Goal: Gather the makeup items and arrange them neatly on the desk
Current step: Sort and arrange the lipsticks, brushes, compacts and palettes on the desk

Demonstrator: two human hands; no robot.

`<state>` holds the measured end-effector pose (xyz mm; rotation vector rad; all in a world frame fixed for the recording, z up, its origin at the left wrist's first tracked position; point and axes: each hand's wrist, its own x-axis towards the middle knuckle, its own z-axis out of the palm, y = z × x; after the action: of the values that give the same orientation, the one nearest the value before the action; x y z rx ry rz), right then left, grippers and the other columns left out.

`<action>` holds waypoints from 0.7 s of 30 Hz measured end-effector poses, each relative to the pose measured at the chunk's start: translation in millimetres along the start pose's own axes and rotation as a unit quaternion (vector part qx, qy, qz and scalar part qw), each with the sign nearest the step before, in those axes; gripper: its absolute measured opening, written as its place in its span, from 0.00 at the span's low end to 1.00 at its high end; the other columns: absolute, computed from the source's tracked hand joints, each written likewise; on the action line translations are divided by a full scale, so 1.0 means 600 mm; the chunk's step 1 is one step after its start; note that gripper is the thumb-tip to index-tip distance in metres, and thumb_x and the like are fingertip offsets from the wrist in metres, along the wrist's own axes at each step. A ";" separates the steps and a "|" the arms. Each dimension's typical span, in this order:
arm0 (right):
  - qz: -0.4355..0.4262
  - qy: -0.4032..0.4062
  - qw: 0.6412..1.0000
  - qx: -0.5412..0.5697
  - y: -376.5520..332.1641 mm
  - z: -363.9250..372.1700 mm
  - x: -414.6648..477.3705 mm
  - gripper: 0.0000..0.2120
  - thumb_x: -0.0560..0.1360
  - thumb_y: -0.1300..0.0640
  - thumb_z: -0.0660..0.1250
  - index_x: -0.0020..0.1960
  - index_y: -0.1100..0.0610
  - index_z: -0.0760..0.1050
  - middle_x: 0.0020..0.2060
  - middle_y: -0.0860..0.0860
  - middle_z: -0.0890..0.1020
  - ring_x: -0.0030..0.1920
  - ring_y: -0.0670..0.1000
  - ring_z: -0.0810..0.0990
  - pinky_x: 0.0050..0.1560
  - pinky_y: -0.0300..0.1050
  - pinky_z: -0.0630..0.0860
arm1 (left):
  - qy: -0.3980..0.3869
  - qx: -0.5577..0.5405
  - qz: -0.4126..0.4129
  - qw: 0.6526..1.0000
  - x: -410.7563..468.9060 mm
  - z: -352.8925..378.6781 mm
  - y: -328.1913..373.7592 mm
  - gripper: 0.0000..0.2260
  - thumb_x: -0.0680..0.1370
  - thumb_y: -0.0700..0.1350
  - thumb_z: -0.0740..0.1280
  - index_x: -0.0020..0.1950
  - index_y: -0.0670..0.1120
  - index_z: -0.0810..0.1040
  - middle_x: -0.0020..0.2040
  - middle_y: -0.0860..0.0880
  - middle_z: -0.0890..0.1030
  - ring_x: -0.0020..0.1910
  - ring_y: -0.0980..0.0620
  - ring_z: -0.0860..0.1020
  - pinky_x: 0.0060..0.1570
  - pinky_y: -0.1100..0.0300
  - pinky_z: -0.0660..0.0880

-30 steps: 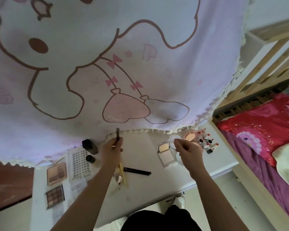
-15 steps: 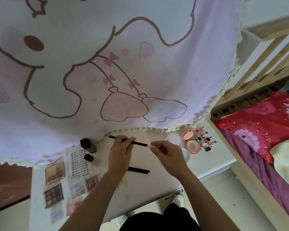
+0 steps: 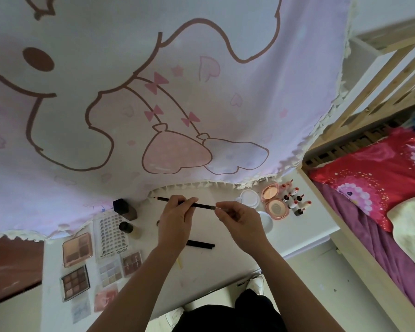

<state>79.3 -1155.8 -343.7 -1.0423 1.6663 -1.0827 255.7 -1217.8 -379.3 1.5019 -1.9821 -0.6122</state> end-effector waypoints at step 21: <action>0.139 0.017 0.988 0.067 0.083 -0.075 -0.015 0.06 0.78 0.54 0.70 0.48 0.55 0.83 0.36 0.51 0.85 0.38 0.46 0.81 0.42 0.40 0.78 | -0.128 0.157 0.180 0.963 -0.023 0.052 0.008 0.05 0.70 0.42 0.77 0.40 0.45 0.82 0.34 0.51 0.76 0.33 0.51 0.76 0.29 0.57 0.75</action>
<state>29.9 -1123.9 -377.7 -0.6859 1.6831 -1.0158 234.0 -1202.6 -401.3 1.2276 -2.5732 -0.3601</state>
